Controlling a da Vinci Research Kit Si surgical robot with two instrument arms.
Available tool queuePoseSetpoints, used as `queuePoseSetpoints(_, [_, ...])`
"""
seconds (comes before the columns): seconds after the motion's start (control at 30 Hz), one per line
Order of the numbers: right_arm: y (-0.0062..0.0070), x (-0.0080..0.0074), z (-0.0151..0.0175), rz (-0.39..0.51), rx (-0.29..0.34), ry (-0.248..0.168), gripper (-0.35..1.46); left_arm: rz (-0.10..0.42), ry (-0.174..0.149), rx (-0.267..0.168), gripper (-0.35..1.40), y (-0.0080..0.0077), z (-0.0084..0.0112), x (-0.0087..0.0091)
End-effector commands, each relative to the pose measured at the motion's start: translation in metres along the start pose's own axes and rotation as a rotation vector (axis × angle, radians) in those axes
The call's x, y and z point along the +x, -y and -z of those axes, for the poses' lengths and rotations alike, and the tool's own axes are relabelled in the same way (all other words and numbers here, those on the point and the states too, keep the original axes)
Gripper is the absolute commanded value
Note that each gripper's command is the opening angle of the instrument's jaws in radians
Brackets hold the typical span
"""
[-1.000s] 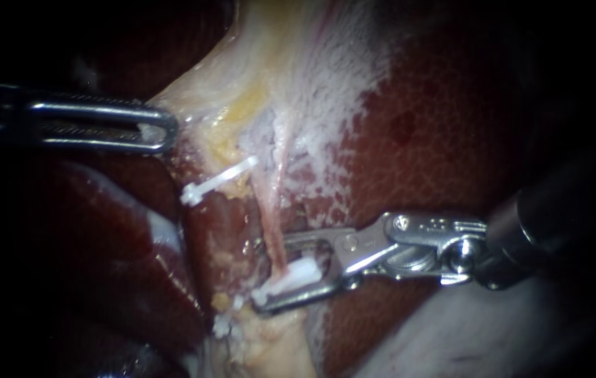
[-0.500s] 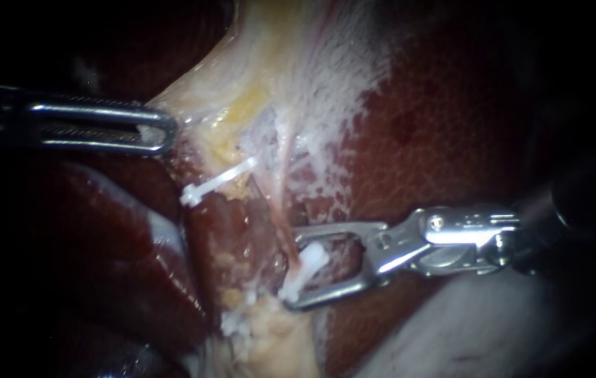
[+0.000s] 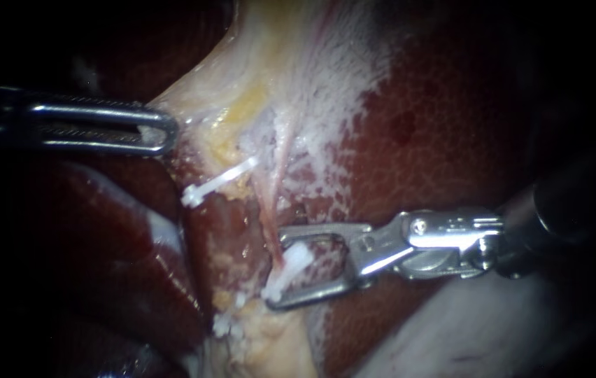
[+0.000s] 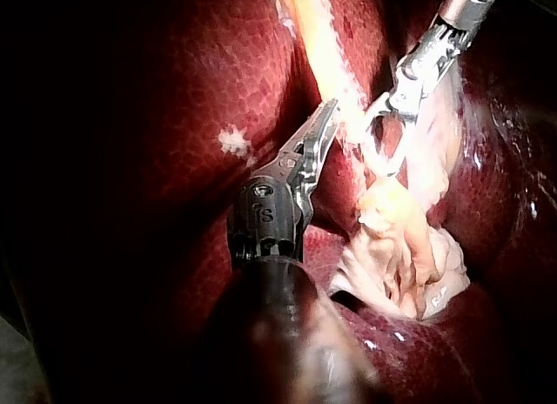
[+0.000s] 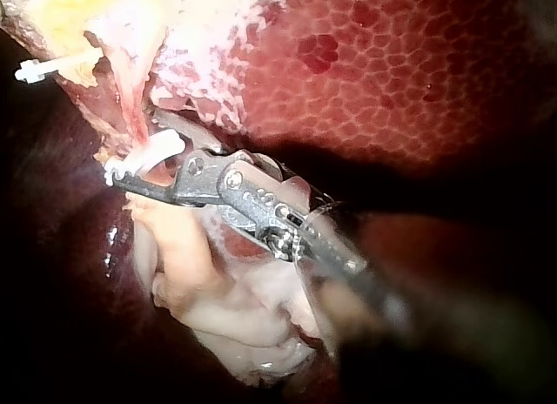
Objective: Going back second clip right tube
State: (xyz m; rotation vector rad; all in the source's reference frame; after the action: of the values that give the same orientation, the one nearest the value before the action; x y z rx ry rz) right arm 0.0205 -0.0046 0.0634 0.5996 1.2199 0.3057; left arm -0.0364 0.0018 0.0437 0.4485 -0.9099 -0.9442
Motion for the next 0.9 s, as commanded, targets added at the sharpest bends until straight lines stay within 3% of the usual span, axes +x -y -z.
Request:
queuePoseSetpoints(0.03, [0.0,-0.0003,-0.0005,-0.003,0.003,0.003,0.6,0.001,0.0,-0.001,-0.35,0.0,0.0,0.0])
queuePoseSetpoints(0.2, [0.0002,-0.0012,-0.0015,-0.009,0.004,0.006,0.6,0.001,0.0,-0.001,-0.35,0.0,0.0,0.0])
queuePoseSetpoints(0.67, [0.0001,-0.0012,-0.0013,-0.015,0.025,0.01,0.6,0.0,0.0,-0.002,-0.35,0.0001,-0.0002,0.0001])
queuePoseSetpoints(0.9, [0.0004,-0.0013,-0.0015,0.129,0.061,0.01,0.6,0.0,0.0,-0.002,-0.35,0.0001,-0.0002,0.0001])
